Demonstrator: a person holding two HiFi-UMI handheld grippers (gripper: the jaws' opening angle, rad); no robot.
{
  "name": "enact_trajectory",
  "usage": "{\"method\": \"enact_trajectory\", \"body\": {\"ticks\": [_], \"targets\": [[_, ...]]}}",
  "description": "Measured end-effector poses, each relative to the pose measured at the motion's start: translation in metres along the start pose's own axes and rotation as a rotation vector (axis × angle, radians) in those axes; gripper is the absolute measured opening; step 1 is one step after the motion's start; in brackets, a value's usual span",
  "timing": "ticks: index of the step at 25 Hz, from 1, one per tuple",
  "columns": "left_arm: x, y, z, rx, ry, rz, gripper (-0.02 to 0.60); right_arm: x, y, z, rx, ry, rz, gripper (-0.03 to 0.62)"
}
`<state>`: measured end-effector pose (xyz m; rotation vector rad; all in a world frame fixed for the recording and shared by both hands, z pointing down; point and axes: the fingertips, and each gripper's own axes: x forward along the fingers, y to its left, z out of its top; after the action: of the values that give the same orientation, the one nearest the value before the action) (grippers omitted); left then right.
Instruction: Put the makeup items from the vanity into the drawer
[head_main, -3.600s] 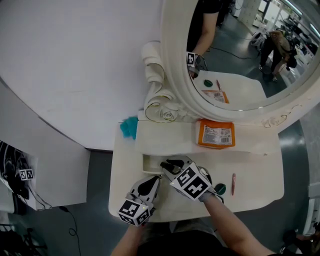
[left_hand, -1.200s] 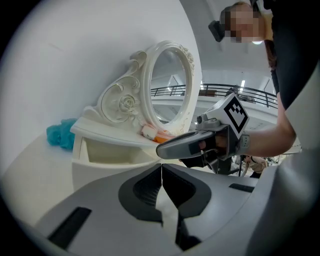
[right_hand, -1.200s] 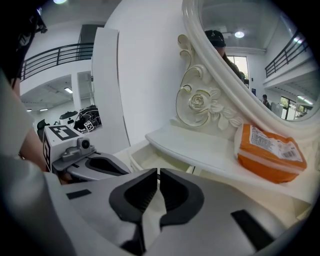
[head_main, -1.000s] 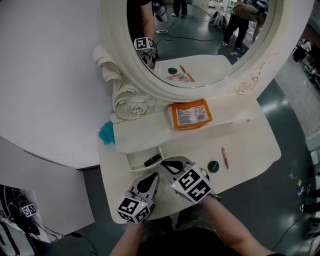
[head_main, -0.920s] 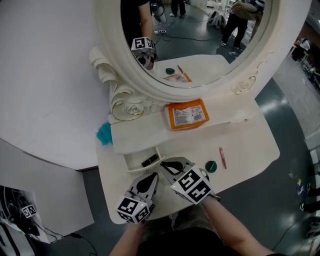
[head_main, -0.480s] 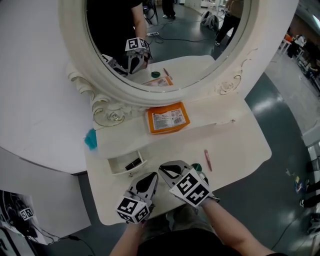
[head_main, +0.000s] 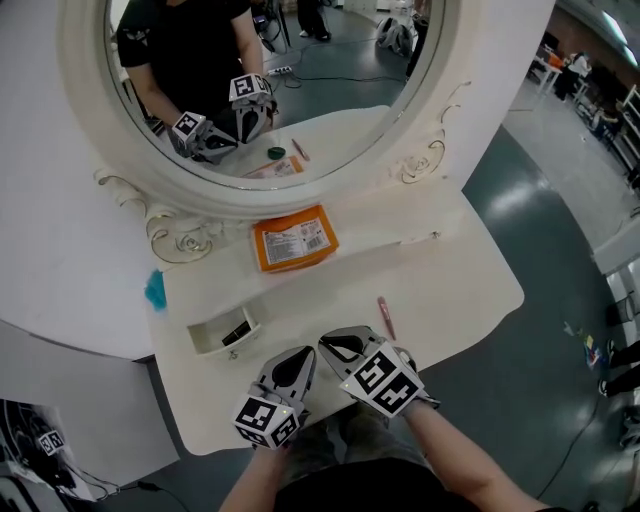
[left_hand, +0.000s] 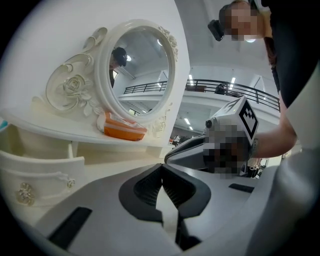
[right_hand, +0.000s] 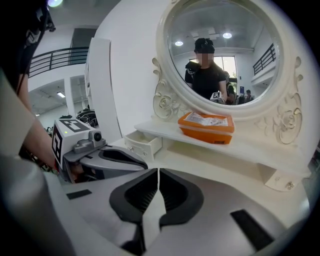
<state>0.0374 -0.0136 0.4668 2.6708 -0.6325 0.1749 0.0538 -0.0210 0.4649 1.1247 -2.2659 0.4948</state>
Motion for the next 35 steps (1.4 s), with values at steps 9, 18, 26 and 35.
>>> {"method": "enact_trajectory", "body": {"ticks": [9, 18, 26, 35], "targets": [[0.016, -0.017, -0.008, -0.006, 0.022, -0.03, 0.015, -0.018, -0.013, -0.021, 0.037, 0.01, -0.033, 0.029], [0.028, -0.025, -0.015, -0.018, 0.039, -0.053, 0.015, -0.024, -0.022, -0.036, 0.054, 0.029, -0.054, 0.029], [0.038, -0.034, -0.025, -0.024, 0.065, -0.078, 0.015, -0.027, -0.034, -0.057, 0.069, 0.07, -0.104, 0.031], [0.046, -0.04, -0.035, -0.018, 0.096, -0.097, 0.015, -0.028, -0.043, -0.076, 0.104, 0.108, -0.138, 0.032]]}}
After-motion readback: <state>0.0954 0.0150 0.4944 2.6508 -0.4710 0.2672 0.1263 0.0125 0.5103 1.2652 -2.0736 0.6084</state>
